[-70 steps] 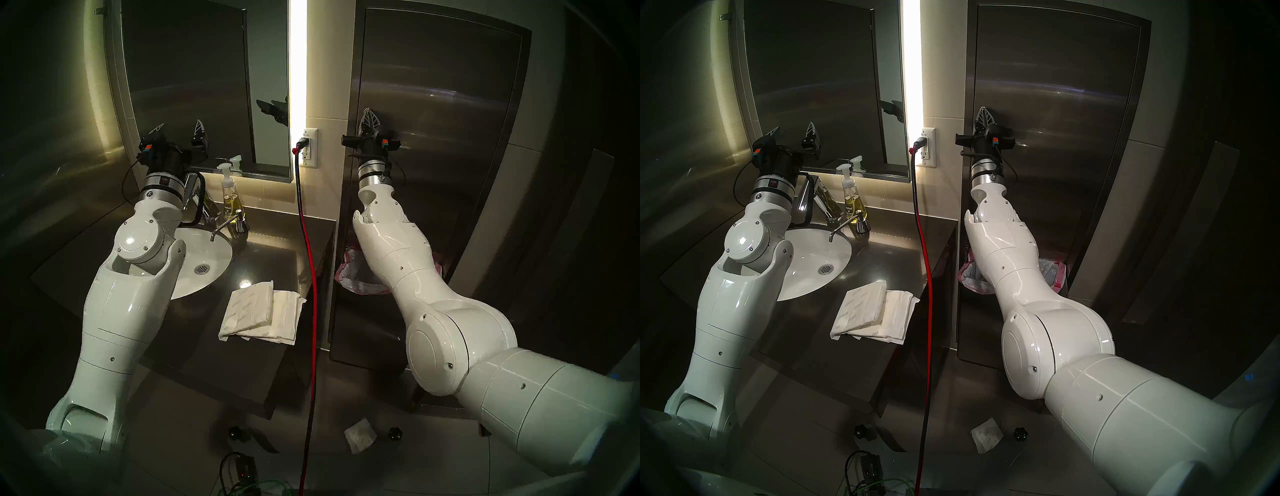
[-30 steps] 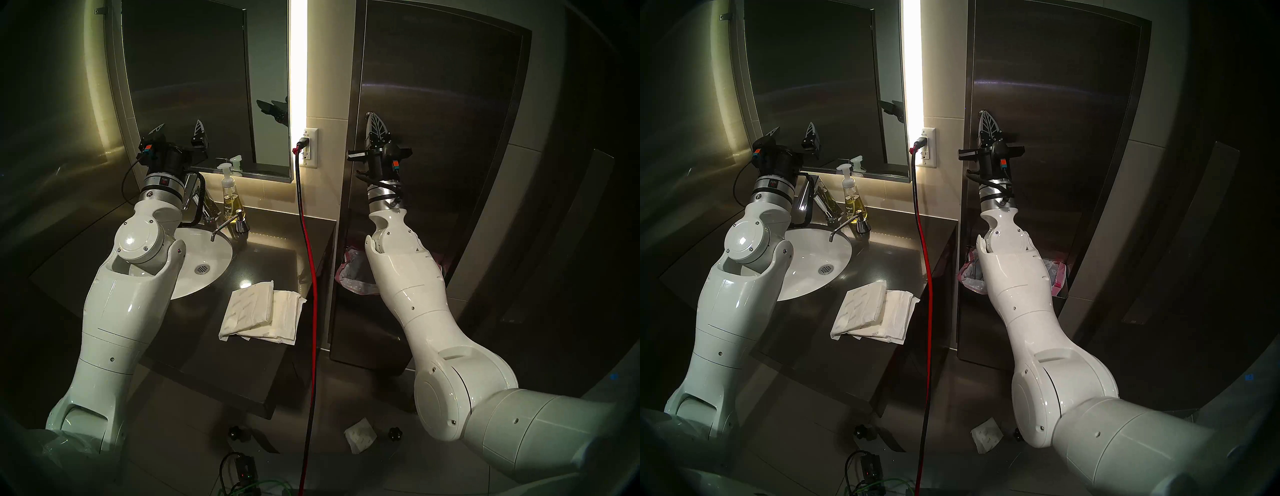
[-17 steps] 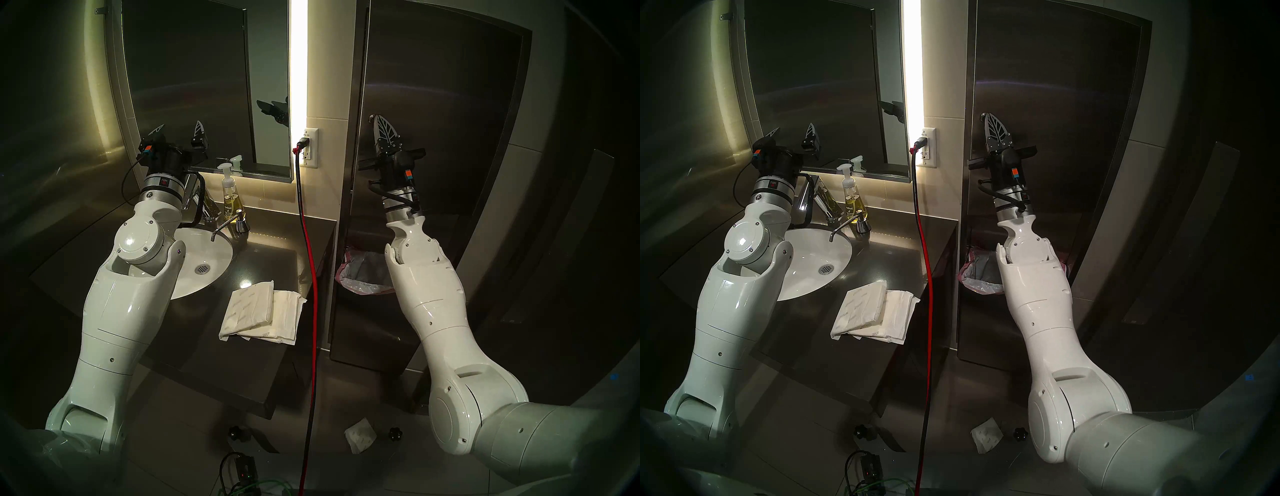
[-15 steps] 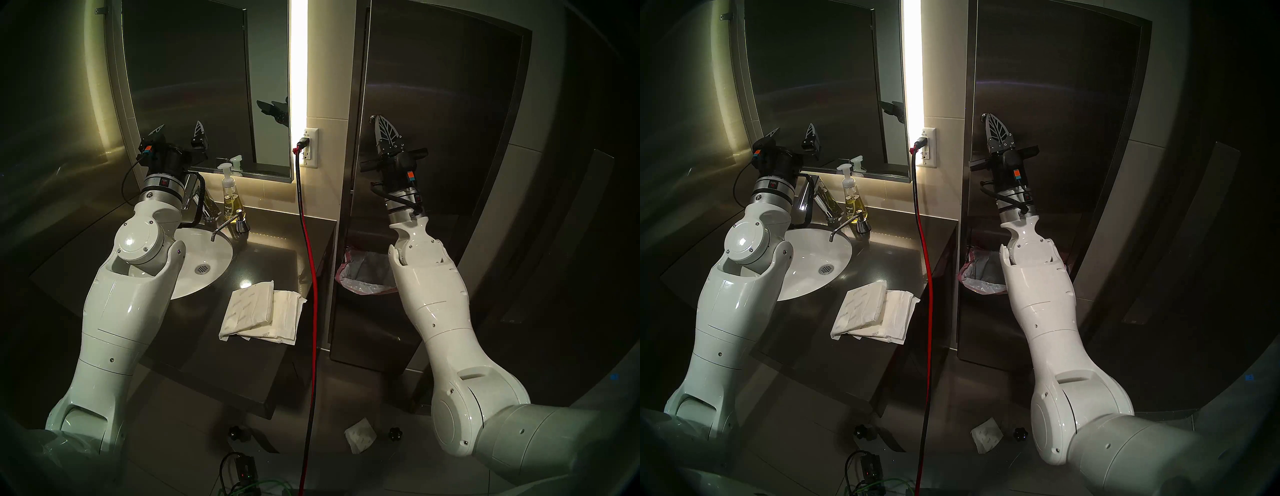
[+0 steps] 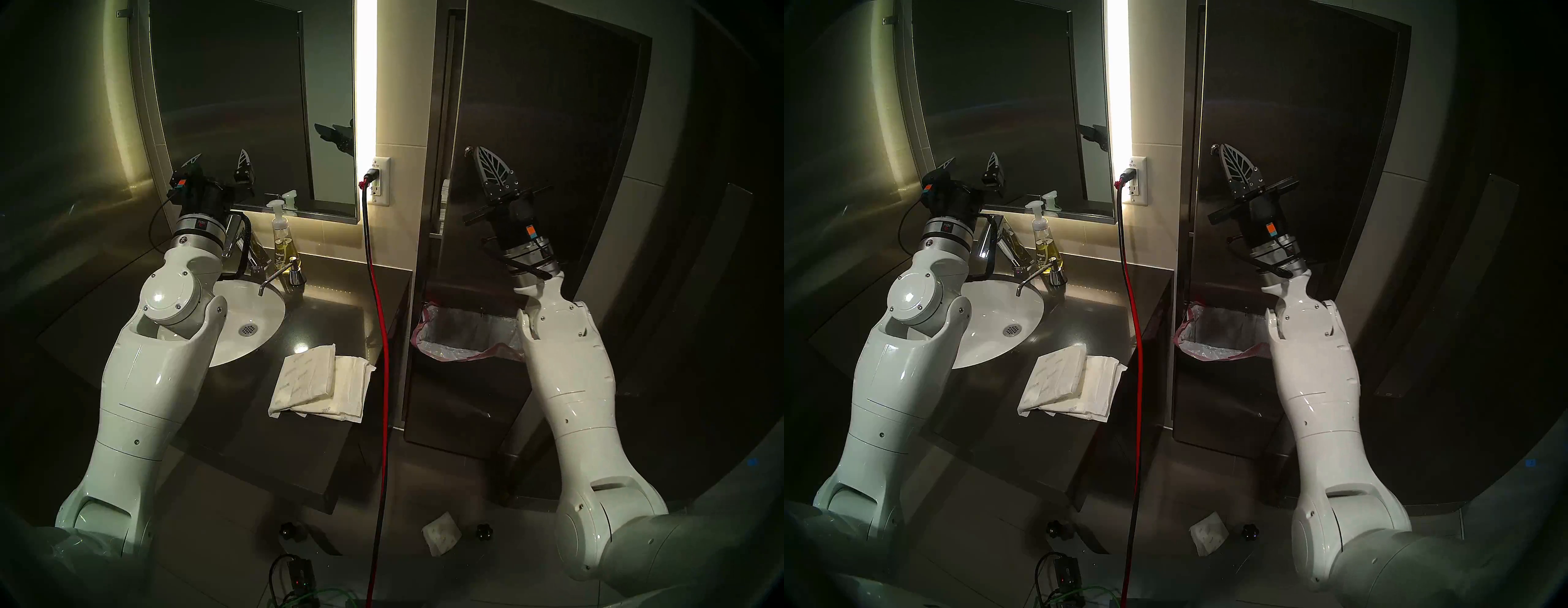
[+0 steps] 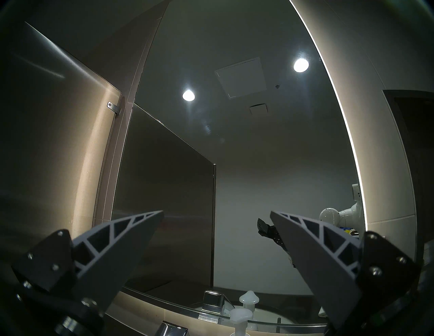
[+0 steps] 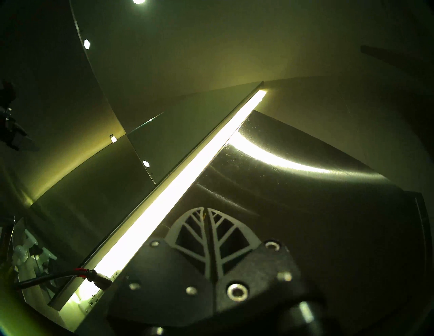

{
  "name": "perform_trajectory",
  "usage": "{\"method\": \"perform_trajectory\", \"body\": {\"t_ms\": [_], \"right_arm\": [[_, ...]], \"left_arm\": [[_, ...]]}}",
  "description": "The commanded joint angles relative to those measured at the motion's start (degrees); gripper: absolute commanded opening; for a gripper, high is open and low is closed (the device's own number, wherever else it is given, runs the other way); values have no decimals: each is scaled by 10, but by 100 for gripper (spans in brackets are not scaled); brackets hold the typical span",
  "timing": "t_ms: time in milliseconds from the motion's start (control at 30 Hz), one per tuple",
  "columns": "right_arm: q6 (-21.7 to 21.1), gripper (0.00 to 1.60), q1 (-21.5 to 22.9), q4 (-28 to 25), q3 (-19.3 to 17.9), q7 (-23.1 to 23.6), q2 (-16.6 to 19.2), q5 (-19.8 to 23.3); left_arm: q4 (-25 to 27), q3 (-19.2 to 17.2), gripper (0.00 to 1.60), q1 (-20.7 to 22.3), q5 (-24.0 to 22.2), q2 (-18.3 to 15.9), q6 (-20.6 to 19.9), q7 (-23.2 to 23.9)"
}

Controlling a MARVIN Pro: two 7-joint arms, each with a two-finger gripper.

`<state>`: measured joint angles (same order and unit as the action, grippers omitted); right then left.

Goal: Twist key and open towel dispenser

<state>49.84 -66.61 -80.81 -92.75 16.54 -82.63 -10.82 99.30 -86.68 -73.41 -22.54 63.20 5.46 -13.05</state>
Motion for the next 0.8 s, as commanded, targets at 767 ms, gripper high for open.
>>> {"method": "perform_trajectory", "body": {"t_ms": [767], "right_arm": [[-1, 0, -146, -183, -154, -2, 155, 25]], "left_arm": [[5, 0, 160, 5, 0, -1, 2, 0]]}}
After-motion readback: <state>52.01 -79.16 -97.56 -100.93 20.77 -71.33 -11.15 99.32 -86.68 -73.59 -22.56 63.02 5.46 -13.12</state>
